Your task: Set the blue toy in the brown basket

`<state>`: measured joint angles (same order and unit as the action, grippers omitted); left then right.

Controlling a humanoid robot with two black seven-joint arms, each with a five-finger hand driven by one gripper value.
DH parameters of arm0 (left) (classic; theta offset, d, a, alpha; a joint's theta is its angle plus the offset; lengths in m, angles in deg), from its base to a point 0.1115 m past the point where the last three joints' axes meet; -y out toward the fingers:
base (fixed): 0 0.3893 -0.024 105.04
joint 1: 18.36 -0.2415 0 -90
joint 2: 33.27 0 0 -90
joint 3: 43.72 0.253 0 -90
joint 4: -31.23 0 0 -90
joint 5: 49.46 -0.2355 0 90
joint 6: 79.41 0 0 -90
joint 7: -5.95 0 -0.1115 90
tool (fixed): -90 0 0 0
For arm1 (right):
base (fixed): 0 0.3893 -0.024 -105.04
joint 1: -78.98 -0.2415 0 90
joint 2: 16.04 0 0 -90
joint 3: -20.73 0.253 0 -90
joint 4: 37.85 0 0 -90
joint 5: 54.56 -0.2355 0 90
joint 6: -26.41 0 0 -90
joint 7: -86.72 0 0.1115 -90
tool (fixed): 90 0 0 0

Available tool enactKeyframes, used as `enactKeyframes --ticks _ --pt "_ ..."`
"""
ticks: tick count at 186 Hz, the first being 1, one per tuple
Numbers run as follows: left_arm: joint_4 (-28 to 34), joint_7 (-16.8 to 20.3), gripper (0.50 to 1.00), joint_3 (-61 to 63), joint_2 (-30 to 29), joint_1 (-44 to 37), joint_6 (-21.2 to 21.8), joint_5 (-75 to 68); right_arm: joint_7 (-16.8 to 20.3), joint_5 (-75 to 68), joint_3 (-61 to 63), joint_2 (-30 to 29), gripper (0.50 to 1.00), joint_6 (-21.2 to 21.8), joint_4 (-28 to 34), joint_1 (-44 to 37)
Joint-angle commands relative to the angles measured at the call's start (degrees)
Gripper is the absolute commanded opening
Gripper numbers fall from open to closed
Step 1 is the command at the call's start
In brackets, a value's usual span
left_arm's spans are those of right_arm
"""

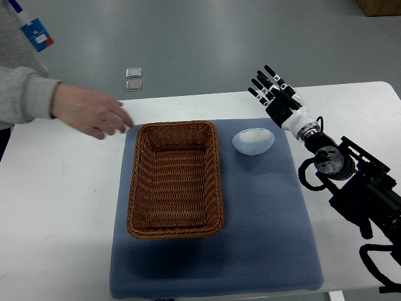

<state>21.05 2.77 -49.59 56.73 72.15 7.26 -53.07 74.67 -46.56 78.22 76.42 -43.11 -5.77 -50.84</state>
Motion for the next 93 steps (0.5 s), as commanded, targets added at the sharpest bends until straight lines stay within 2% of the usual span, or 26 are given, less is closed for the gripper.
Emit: enactKeyframes --ticks 1,47,63,76,93 --pt "0.0 0.0 1.0 0.1 0.0 0.0 0.0 0.0 0.0 0.0 0.0 0.0 0.911 0.0 0.0 -0.1" --pt "0.0 0.0 1.0 0.1 0.0 0.0 0.0 0.0 0.2 0.1 -0.4 0.2 0.911 -0.1 0.4 -0.3" --pt "0.0 0.0 1.0 0.1 0.0 0.0 0.0 0.0 0.4 0.8 -0.8 0.4 0.911 -0.4 3.7 -0.4" --pt "0.0 0.0 1.0 0.1 0.0 0.0 0.0 0.0 1.1 2.5 -1.7 2.8 0.911 -0.4 7.1 -1.2" --pt "0.0 0.0 1.0 0.0 0.0 0.0 0.0 0.0 2.2 8.3 -5.0 5.3 0.909 -0.5 8.0 -4.4"
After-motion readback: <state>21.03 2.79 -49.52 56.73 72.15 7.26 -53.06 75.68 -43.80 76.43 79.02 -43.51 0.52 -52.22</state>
